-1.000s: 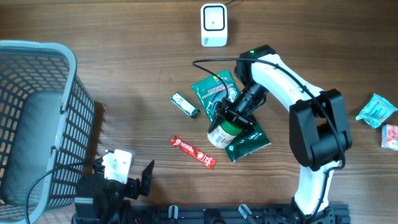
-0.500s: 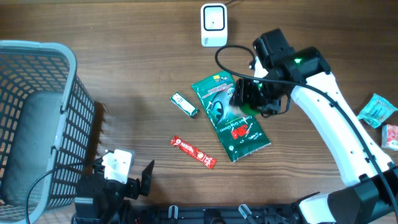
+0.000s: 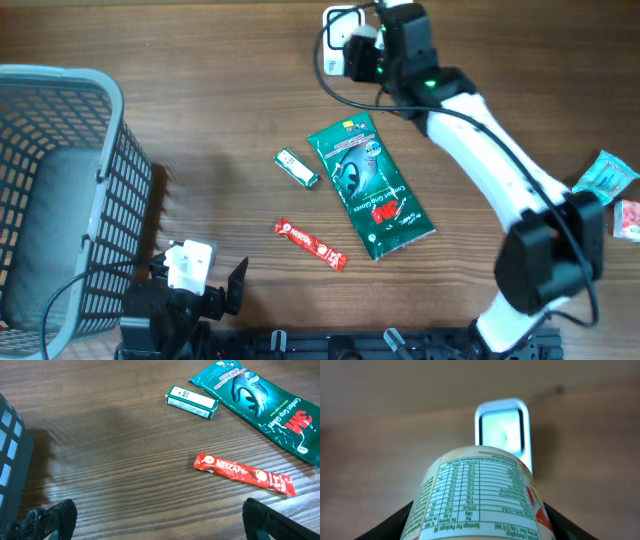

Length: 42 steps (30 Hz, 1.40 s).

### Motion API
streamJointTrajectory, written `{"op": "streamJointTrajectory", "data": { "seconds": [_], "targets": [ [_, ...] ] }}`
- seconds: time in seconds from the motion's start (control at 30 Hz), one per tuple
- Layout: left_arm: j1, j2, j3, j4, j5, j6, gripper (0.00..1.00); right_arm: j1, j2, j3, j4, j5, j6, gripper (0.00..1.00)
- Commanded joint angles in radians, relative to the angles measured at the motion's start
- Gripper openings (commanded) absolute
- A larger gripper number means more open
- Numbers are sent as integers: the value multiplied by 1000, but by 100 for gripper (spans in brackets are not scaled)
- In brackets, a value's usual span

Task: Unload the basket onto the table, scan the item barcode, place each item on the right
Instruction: 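Carry the jar to the white scanner and hold it there, then move the jar to the right table edge and release it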

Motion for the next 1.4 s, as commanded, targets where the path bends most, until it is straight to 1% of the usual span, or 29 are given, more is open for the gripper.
{"op": "streamJointTrajectory", "data": {
  "seconds": [0.0,0.1,0.2,0.33,0.43,0.57,0.7,0.77,0.87,0.97,1.0,1.07,1.1,1.13,1.2,1.27,1.3,1.37],
  "targets": [
    [3,-5,-1,3,9,-6,100,3,76,10,185,53,-47,72],
    [3,-5,-1,3,9,-6,100,4,163,11,377,53,-66,72],
    [3,-5,-1,4,9,-5,100,4,233,11,526,122,-73,72],
    [3,-5,-1,3,9,-5,100,4,274,11,657,148,-71,72],
    [3,-5,-1,3,9,-5,100,4,303,12,698,158,-64,72],
    [3,-5,-1,3,9,-6,100,1,346,13,713,162,-10,72],
    [3,-5,-1,3,9,-6,100,1,341,15,675,162,9,72],
    [3,-5,-1,4,9,-6,100,-13,288,15,626,163,10,72],
    [3,-5,-1,3,9,-6,100,-65,154,18,458,191,8,72],
    [3,-5,-1,3,9,-6,100,-174,-3,18,180,211,31,70],
    [3,-5,-1,3,9,-6,100,-209,-38,18,95,210,59,70],
    [3,-5,-1,3,9,-6,100,-333,-110,18,-164,187,143,70],
    [3,-5,-1,4,9,-6,100,-380,-118,18,-248,165,157,69],
    [3,-5,-1,3,9,-6,100,-460,-117,18,-349,132,171,69],
    [3,-5,-1,4,9,-6,100,-583,-87,16,-477,119,178,68],
    [3,-5,-1,3,9,-6,100,-677,-50,16,-528,119,161,69],
    [3,-5,-1,3,9,-6,100,-746,-4,16,-545,119,140,69],
    [3,-5,-1,3,9,-6,100,-793,50,16,-552,120,140,70]
  ]
}}
